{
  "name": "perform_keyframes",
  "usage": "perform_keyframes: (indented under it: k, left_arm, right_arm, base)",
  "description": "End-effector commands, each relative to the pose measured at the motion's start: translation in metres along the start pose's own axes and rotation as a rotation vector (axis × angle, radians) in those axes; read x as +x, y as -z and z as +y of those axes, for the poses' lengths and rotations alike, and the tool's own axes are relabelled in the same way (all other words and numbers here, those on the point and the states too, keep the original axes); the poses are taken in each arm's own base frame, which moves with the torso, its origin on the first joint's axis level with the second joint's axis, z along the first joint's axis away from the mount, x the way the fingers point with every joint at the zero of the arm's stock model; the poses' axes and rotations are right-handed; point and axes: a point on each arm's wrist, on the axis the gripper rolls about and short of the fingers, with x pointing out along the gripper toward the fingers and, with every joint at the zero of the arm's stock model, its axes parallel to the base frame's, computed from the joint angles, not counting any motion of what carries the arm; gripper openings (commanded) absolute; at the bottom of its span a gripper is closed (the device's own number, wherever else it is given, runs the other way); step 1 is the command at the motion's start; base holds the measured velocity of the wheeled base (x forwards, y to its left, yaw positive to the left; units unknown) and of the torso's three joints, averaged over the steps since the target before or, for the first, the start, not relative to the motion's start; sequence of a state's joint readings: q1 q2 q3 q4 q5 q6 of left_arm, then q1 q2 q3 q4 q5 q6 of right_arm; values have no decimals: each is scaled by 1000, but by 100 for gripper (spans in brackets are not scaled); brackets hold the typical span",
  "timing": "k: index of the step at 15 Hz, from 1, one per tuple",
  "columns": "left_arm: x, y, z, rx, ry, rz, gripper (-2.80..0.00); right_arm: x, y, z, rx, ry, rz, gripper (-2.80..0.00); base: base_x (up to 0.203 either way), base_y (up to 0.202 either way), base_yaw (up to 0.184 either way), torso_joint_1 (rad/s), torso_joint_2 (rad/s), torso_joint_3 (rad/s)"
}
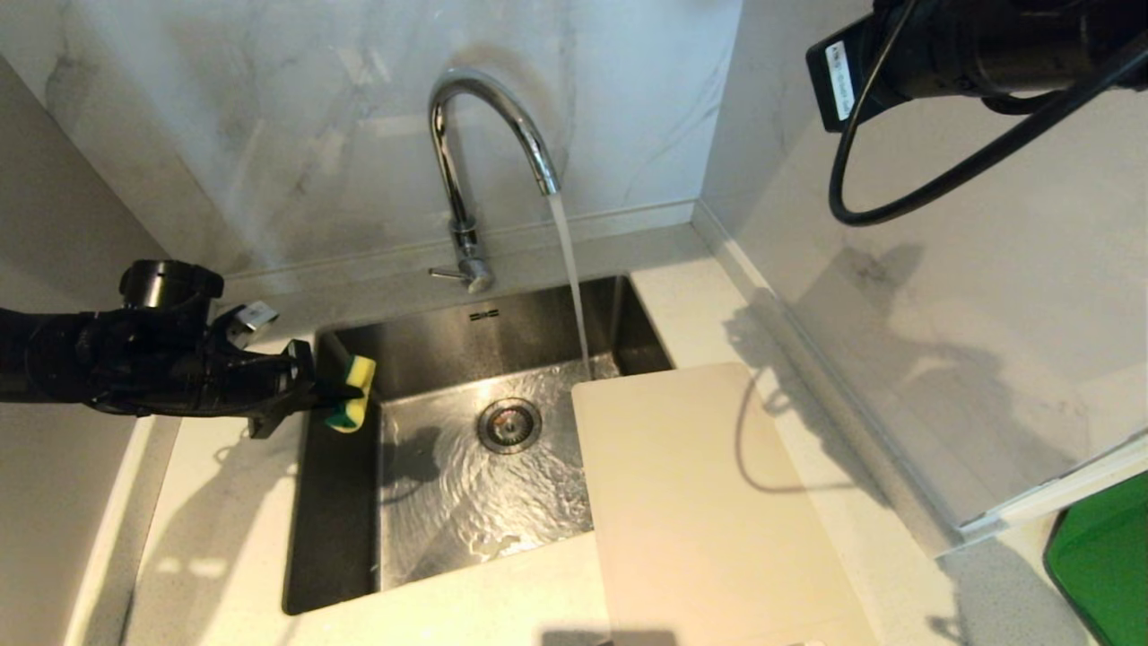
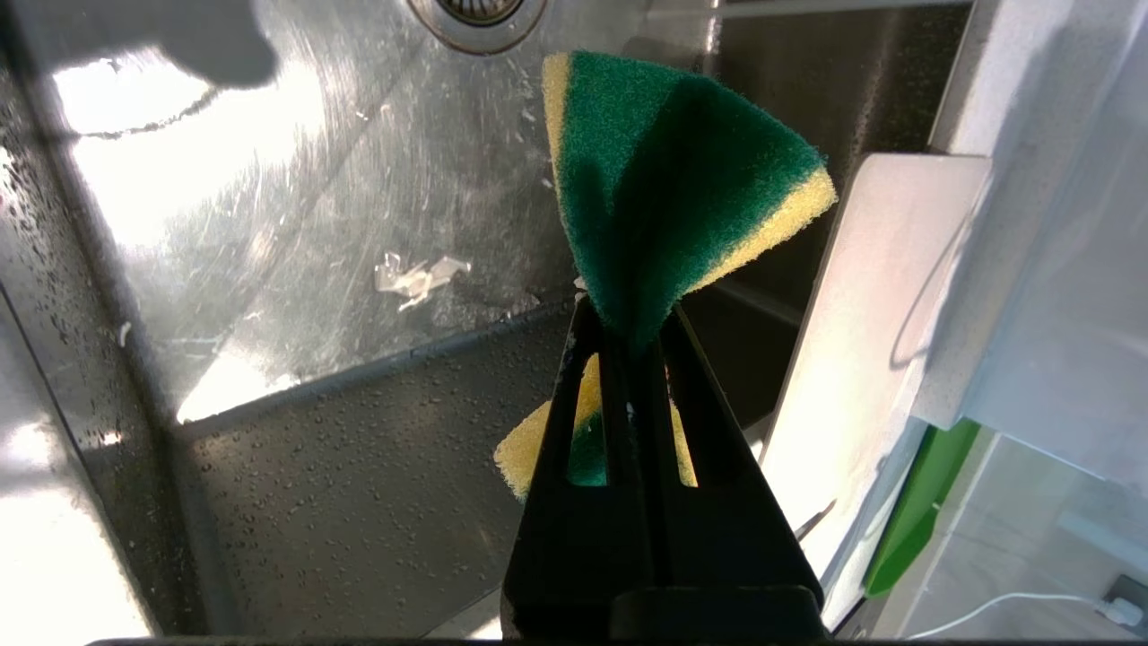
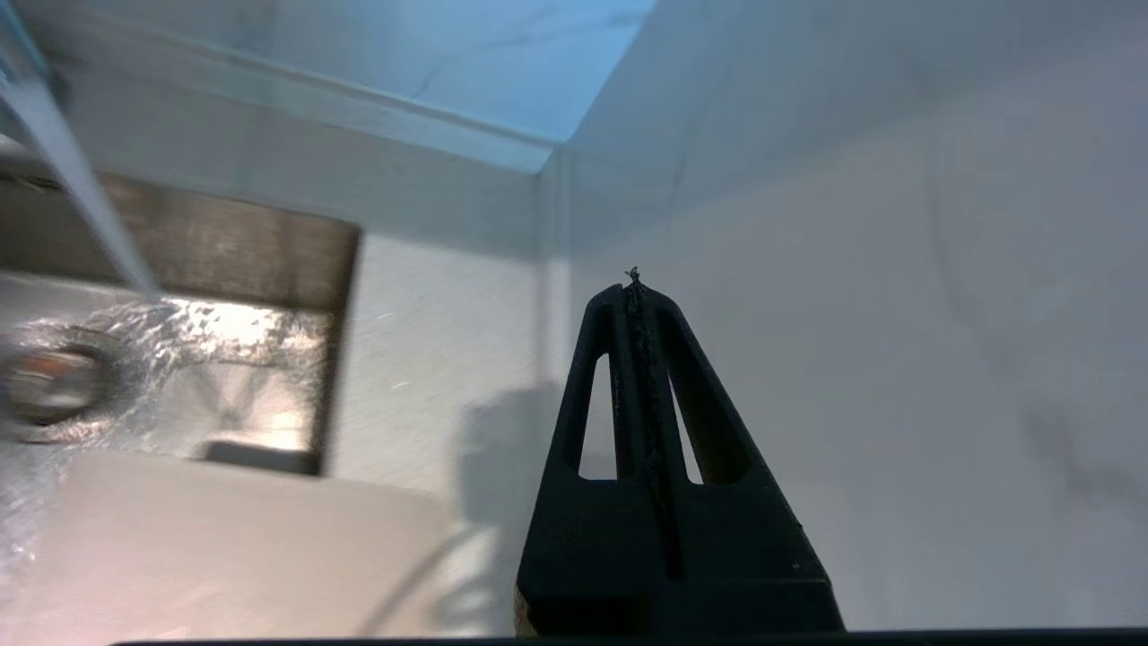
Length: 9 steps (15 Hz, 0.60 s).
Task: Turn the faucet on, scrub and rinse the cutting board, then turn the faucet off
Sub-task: Put down the cleaning cloth
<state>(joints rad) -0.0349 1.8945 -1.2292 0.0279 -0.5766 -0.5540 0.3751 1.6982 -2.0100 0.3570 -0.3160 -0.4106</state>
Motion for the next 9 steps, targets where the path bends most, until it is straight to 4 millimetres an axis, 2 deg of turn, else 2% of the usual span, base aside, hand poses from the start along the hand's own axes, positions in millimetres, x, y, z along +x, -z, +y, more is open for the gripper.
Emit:
perform_keyframes:
  k: [1, 5, 9]
  left_arm:
    - [1, 1, 0, -4, 2, 7, -280]
    - [5, 5, 1, -6, 0, 24, -280]
    - [7, 6, 2, -9, -2, 29, -280]
  right_arm:
    - [-41, -10, -18, 163, 6, -28, -280]
    - [-101, -5, -36, 317, -7, -10, -280]
    - [-149, 28, -31, 327, -82, 55, -280]
  base:
    - [0, 0, 0, 0, 0, 0]
    - [0, 0, 0, 0, 0, 0]
    - [0, 0, 0, 0, 0, 0]
